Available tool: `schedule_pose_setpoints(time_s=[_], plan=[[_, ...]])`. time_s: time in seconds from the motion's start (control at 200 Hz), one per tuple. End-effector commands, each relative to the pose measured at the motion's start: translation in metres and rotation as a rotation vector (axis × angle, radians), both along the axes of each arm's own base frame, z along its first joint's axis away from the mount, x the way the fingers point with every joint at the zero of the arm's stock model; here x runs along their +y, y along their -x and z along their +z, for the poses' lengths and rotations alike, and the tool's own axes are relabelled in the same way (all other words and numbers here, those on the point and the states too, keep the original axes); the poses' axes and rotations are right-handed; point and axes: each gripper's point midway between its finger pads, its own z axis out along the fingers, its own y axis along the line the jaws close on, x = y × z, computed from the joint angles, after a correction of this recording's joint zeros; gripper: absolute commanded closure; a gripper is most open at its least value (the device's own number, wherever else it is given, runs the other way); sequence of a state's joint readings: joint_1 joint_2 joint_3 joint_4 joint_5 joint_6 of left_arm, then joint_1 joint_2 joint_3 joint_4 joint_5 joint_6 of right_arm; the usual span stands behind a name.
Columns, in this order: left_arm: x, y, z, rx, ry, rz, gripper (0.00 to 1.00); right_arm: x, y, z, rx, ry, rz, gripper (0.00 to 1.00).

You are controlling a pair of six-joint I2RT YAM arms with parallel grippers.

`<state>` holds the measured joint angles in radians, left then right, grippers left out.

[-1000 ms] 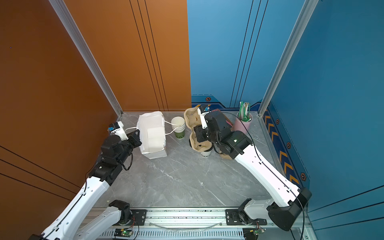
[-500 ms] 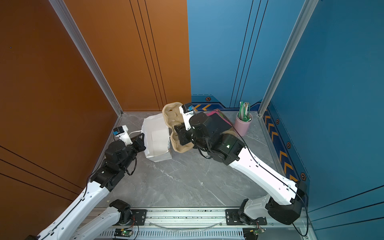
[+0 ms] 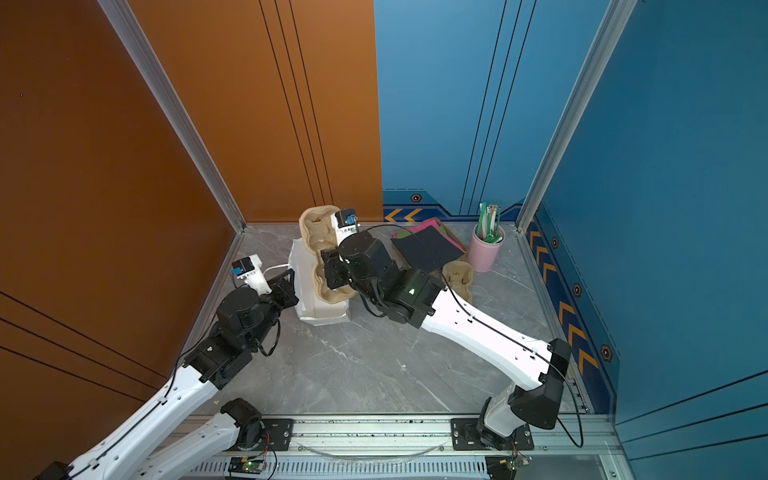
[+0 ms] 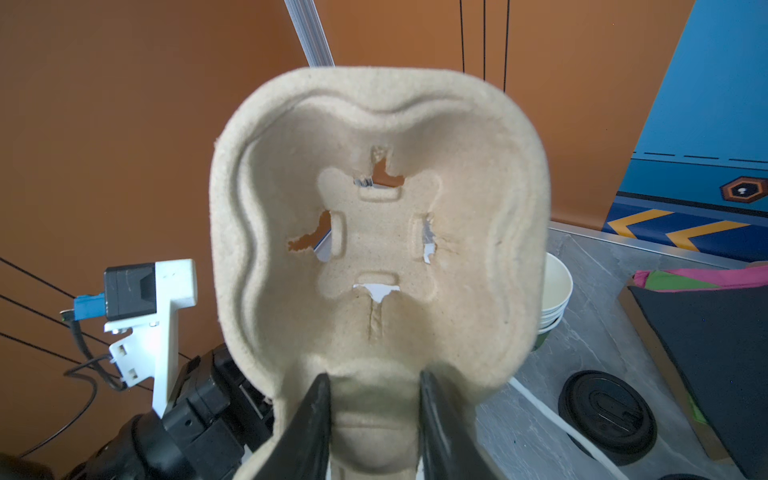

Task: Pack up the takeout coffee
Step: 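Lower the carrier into the bag with the right gripper while left holds bag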

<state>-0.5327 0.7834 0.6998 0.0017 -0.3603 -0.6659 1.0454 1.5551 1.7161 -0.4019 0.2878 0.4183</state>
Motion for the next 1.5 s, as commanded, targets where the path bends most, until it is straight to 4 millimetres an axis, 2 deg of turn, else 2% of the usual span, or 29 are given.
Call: schedule_pose_setpoints(time_s=[0.0,0.26,0.576,0.816,0.971,1.221,1.496], plan=[[0.004,0.002,0.002,-0.018,0.019,0.034,1.00,0.005,-0.011,0.017,-0.040,-0.076,-0.083,0.65],[0.000,0.003,0.004,-0.019,0.023,0.032,1.00,0.023,-0.018,-0.015,-0.037,-0.026,-0.146,0.65],[-0.003,0.003,0.007,-0.027,0.026,0.026,1.00,0.022,-0.025,-0.051,-0.008,0.037,-0.181,0.66],[-0.004,0.004,0.008,-0.030,0.022,0.026,1.00,0.021,-0.021,-0.070,0.027,0.045,-0.198,0.66],[-0.006,0.004,0.008,-0.030,0.022,0.019,1.00,0.027,-0.019,-0.079,0.042,0.057,-0.192,0.66],[-0.009,0.004,0.008,-0.030,0.013,0.012,1.00,0.037,-0.019,-0.100,0.073,0.129,-0.193,0.66],[-0.008,0.006,0.008,-0.033,0.012,0.015,1.00,0.039,-0.024,-0.118,0.086,0.184,-0.206,0.66]])
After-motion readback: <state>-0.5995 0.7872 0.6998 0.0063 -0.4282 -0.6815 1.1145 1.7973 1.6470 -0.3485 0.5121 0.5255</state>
